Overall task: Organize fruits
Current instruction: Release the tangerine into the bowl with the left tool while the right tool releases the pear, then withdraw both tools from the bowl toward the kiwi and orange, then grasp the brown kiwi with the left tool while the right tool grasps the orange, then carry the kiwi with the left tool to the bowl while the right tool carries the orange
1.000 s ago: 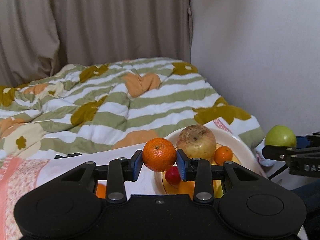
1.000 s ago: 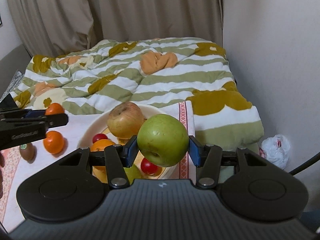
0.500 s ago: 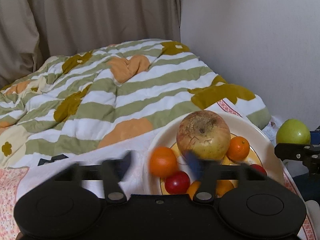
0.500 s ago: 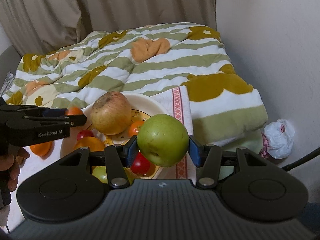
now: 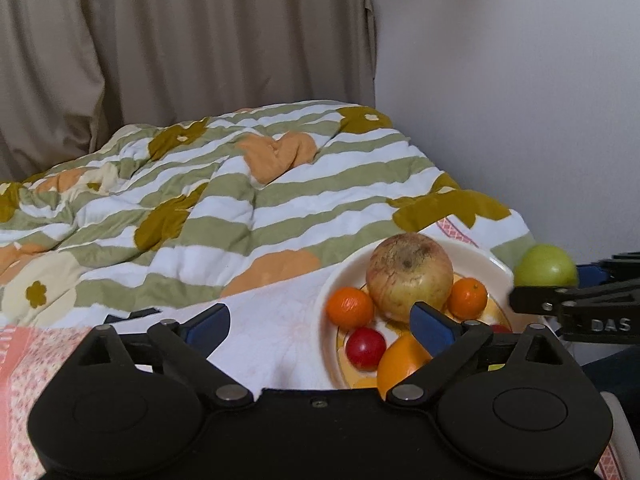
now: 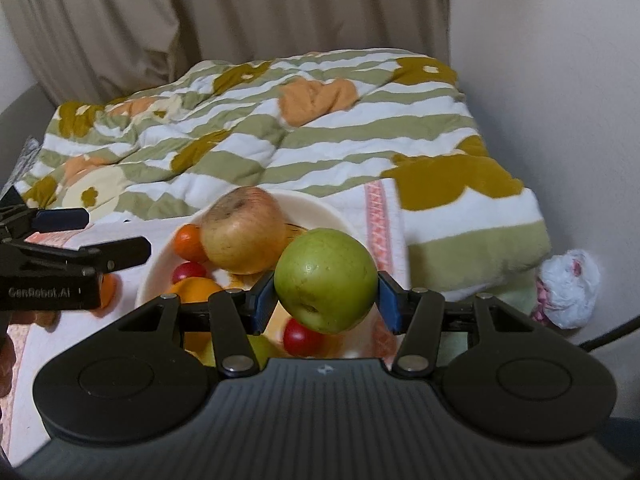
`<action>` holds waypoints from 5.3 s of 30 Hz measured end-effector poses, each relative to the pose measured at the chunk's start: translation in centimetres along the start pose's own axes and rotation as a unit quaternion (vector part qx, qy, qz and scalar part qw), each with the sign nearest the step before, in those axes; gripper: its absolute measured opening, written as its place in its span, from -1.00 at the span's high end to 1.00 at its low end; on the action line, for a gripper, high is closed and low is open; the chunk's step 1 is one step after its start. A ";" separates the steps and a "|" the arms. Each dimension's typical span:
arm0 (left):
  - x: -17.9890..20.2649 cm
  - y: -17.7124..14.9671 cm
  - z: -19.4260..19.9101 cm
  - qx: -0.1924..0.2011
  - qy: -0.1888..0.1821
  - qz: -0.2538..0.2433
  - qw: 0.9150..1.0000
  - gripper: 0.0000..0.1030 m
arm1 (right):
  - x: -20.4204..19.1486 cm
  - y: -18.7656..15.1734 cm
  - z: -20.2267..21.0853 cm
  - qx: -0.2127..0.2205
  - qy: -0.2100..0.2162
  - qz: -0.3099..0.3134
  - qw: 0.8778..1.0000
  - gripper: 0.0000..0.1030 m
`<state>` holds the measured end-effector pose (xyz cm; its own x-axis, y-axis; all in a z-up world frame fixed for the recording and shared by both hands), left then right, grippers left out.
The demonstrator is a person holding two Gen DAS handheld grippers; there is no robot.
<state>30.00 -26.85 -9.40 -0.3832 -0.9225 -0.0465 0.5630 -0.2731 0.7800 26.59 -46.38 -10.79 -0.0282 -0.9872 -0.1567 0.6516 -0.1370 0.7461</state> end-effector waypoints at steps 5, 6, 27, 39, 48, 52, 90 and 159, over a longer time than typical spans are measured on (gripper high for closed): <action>-0.7 -1.0 1.3 -0.006 0.013 0.012 1.000 -0.92 | -2.0 -0.2 -1.5 -0.002 0.017 0.014 1.000 -0.32; -0.9 -1.2 1.6 -0.006 0.019 0.015 1.000 -0.92 | -2.2 -0.2 -1.8 -0.003 0.019 0.014 1.000 -0.32; -2.2 -3.5 7.3 0.017 0.066 0.055 0.996 -0.92 | -3.1 -0.2 0.1 0.028 0.019 0.021 0.999 -1.00; -1.4 -4.2 13.8 0.063 0.093 0.082 0.990 -0.92 | -3.8 -0.3 6.6 0.061 0.028 0.042 0.997 -1.00; -3.0 -6.2 19.2 0.072 0.141 0.100 0.982 -0.93 | -6.6 -1.3 10.0 0.068 0.047 0.074 0.994 -1.00; -4.7 -7.3 20.8 0.072 0.160 0.102 0.979 -1.00 | -8.5 -1.6 10.8 0.071 0.063 0.085 0.992 -1.00; -20.3 -12.3 8.4 -0.007 -0.024 -0.004 1.000 -1.00 | -23.6 -5.0 -1.8 0.033 -0.029 0.060 0.997 -1.00; -18.3 -9.5 16.9 0.063 -0.021 0.025 0.997 -0.34 | -27.5 -4.2 5.3 0.061 0.004 0.067 0.996 -0.46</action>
<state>19.22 -2.79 -5.42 -0.3883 -0.9213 0.0193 0.4872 -0.1875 0.8529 20.60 -19.11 -6.21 0.0590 -0.9968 -0.0540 0.5515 -0.0125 0.8341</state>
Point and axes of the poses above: each gripper's, at about its wrist camera, not at the fingertips, and z roughly against the way its jaws point, x to its right, y to its top, the point moved 5 cm from there along -z, roughly the way its jaws point, and after that the axes turned 6 degrees about x, right-handed, at the moved point
